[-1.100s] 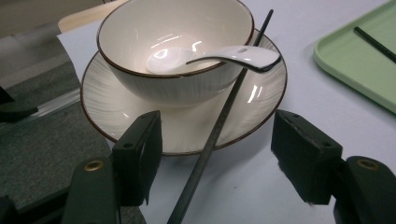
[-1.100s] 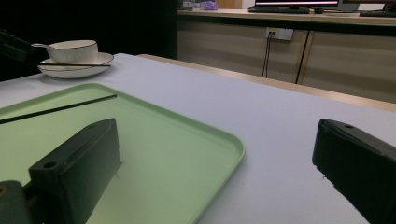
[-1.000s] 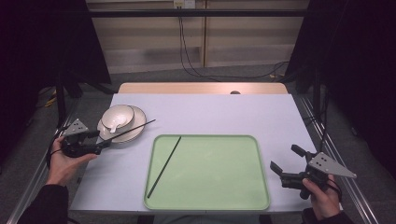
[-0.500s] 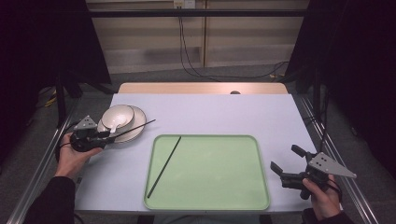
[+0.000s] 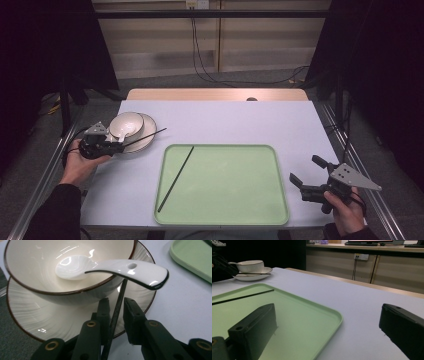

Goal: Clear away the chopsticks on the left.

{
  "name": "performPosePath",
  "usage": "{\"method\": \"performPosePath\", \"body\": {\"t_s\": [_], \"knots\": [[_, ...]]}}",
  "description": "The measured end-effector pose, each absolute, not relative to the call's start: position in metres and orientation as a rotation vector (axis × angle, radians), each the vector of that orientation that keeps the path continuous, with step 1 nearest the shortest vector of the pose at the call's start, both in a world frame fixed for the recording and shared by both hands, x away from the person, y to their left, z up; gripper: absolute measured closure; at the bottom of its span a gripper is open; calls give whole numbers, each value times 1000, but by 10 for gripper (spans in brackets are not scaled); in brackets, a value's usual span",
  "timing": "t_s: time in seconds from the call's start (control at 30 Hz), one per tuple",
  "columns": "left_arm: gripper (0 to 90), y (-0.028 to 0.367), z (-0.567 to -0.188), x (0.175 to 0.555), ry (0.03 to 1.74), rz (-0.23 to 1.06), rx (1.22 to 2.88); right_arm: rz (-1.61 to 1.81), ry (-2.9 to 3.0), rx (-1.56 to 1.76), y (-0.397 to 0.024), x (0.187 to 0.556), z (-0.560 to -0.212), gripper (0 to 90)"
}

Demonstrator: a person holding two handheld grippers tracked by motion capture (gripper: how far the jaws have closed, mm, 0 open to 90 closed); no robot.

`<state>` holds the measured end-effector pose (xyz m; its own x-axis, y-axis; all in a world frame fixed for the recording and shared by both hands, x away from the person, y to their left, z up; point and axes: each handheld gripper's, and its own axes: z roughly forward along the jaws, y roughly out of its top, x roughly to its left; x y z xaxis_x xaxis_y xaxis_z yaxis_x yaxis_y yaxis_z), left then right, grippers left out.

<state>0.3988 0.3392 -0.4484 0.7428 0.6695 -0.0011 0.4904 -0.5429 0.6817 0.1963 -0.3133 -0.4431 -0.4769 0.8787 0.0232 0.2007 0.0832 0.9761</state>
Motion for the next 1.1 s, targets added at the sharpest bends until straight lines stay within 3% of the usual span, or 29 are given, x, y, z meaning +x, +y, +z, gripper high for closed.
{"method": "performPosePath", "body": {"t_s": [0.57,1.1], "knots": [[856,331,-448,405,813,271,2306,1423,1768,1081,-314,196,-444,9],[863,334,-443,397,810,248,2262,1426,1765,1075,-314,196,-443,9]]}}
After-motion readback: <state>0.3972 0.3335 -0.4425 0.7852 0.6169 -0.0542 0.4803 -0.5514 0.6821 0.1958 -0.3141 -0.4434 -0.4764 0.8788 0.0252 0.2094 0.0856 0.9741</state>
